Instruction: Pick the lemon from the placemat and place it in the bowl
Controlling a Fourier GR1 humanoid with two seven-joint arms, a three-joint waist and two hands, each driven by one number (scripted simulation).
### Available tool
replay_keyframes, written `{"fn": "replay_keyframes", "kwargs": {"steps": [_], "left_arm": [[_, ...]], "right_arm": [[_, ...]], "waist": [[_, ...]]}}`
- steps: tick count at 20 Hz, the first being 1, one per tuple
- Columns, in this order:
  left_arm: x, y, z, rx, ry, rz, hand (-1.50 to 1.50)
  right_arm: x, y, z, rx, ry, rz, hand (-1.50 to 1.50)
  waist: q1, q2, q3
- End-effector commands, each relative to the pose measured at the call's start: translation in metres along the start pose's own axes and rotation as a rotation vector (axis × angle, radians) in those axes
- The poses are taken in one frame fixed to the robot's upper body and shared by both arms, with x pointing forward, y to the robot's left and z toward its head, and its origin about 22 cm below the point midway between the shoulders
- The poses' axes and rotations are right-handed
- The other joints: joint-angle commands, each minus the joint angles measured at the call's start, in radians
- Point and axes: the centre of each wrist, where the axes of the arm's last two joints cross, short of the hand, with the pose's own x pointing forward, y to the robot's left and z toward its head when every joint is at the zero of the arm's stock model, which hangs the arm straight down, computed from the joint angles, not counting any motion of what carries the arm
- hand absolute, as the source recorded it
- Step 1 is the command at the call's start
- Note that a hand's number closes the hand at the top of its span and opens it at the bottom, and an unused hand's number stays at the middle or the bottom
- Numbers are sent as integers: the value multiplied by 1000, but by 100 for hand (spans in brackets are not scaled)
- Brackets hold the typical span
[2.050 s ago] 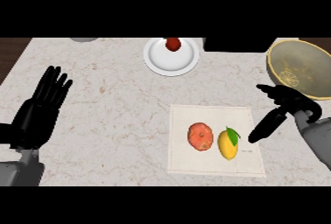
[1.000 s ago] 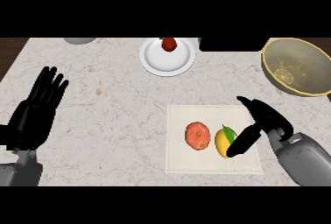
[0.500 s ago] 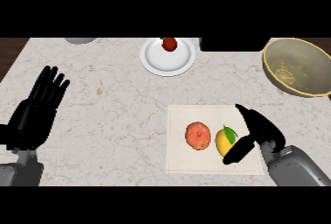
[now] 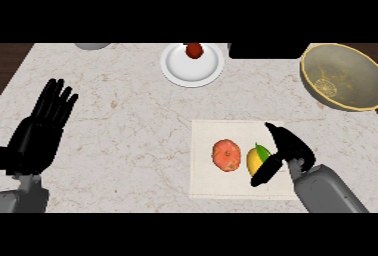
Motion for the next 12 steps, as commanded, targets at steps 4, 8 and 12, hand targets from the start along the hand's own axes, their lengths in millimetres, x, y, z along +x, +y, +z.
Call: {"fn": "replay_keyframes", "kwargs": {"steps": [4,8,12], "left_arm": [[18,14,-19,-1,-8,-1,0],[9,-4,-9,-8,-2,3,0],[-1,2,8,-12,6,2,0]], "right_arm": [[-8,-3,-23,54,84,57,150],[13,5,-19,19,-3,208,150],[7,19,-31,16,2,250,150]], "waist": [[-2,1,0],[3,0,0],[3,0,0]]}}
